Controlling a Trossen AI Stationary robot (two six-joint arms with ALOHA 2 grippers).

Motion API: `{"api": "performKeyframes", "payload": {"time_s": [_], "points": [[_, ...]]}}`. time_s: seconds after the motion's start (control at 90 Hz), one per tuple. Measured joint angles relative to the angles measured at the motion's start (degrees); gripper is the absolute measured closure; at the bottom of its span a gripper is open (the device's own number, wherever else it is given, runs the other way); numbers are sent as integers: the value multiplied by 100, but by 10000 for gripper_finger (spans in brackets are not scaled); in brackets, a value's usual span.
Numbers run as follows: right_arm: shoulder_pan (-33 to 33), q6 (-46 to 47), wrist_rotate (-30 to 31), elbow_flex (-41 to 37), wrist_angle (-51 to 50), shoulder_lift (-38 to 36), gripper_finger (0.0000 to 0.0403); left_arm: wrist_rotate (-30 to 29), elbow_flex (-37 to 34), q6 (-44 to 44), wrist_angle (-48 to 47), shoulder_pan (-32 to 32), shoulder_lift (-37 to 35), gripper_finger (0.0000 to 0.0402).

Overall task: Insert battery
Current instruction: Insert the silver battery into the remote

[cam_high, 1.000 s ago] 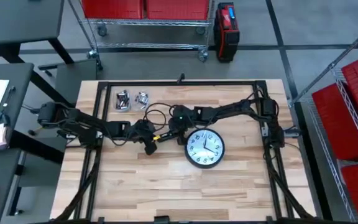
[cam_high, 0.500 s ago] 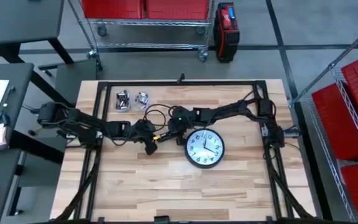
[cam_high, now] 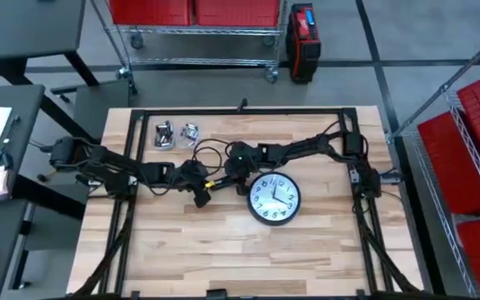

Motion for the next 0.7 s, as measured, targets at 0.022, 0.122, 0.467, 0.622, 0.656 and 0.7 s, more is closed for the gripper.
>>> {"api": "performKeyframes", "payload": {"time_s": [0.022, 0.122, 0.467, 0.622, 0.656, 0.7], "points": [[0, 36, -34, 27, -71, 7, 403, 0, 0, 0, 0, 0, 0, 398], [-6, 61, 10, 147, -268, 29, 403, 1, 0, 2, -1, 0, 0, 398], [-33, 59, 382, 732, -704, 49, 403, 2, 0, 4, -9, -2, 0, 398], [-43, -201, 386, 992, -1123, 50, 403, 2, 0, 7, -15, -2, 0, 398], [-57, -209, 373, 1051, -1196, 50, 403, 2, 0, 7, -15, -2, 0, 398], [-65, -208, 336, 1135, -1267, 50, 403, 2, 0, 9, -15, -2, 0, 398]]}}
